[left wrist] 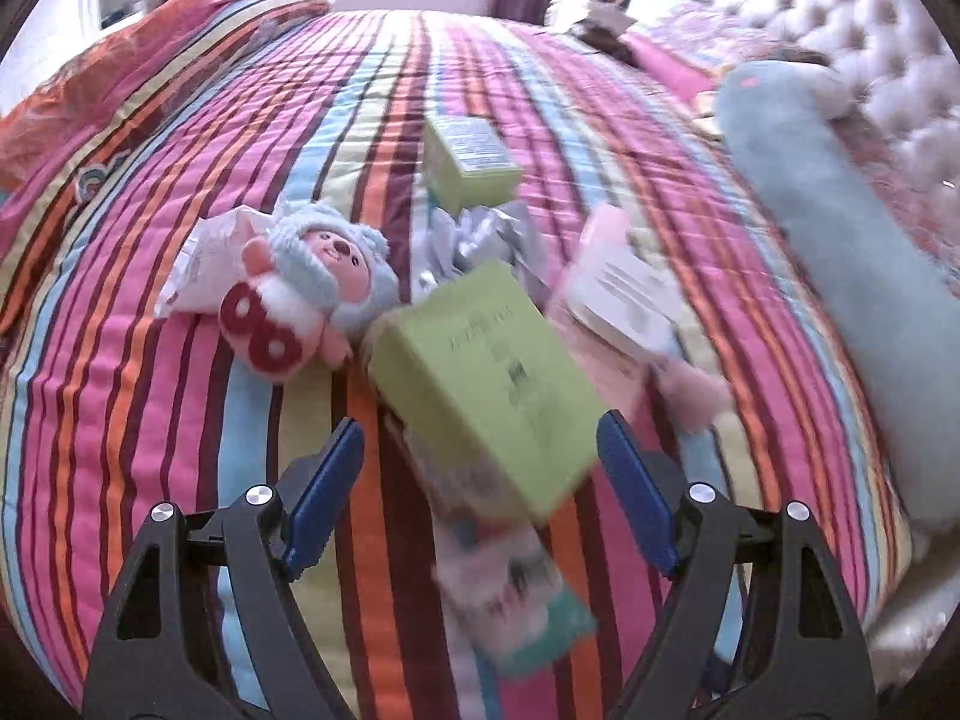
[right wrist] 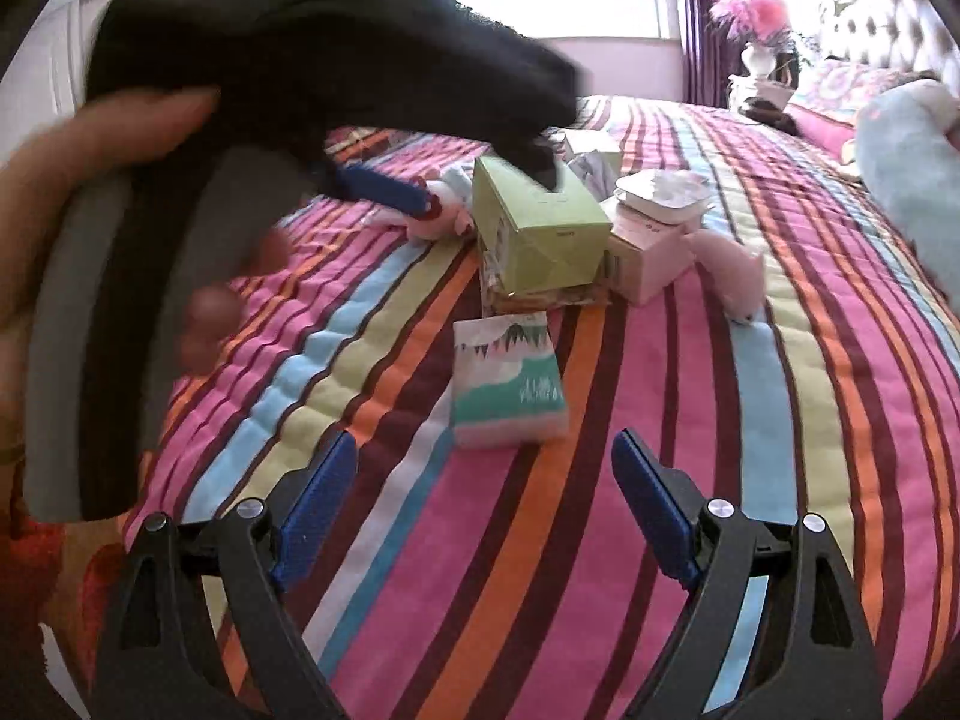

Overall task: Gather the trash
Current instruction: 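Grasp the lime green box with the left tool while the right grasps another tissue pack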

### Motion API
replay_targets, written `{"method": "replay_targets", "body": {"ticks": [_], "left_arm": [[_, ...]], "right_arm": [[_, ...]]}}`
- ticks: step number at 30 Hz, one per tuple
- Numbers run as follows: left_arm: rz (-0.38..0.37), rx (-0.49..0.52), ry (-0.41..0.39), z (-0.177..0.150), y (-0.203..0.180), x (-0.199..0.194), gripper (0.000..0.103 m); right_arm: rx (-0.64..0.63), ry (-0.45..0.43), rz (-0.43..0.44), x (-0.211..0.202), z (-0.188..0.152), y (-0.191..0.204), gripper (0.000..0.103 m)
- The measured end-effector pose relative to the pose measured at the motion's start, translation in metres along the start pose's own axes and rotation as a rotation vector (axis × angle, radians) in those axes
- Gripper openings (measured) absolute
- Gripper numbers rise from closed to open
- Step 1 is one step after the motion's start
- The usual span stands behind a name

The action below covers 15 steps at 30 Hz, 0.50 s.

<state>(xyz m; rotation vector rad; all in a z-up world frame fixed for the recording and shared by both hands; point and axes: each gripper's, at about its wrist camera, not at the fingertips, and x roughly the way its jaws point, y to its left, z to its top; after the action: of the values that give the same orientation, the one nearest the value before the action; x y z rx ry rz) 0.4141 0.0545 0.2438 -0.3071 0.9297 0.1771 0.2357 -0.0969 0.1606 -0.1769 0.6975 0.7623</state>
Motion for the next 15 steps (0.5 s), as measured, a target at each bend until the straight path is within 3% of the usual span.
{"method": "replay_targets", "body": {"ticks": [5,7,12,15], "left_arm": [[-0.005,-0.099,0.07,0.017,0.008,0.025,0.08],[0.005,-0.099,0.077,0.022,0.003,0.031,0.085],[0.033,-0.119,0.114,0.026,0.003,0.054,0.086],[-0.006,-0.158,0.068,0.019,0.02,0.057,0.086]], "right_arm": [[-0.029,0.013,0.018,0.013,0.002,0.002,0.082],[-0.038,0.019,0.015,0.02,0.001,0.002,0.083],[-0.021,0.037,0.019,0.037,0.006,0.002,0.082],[0.005,0.052,0.027,0.04,0.009,0.0,0.082]]}}
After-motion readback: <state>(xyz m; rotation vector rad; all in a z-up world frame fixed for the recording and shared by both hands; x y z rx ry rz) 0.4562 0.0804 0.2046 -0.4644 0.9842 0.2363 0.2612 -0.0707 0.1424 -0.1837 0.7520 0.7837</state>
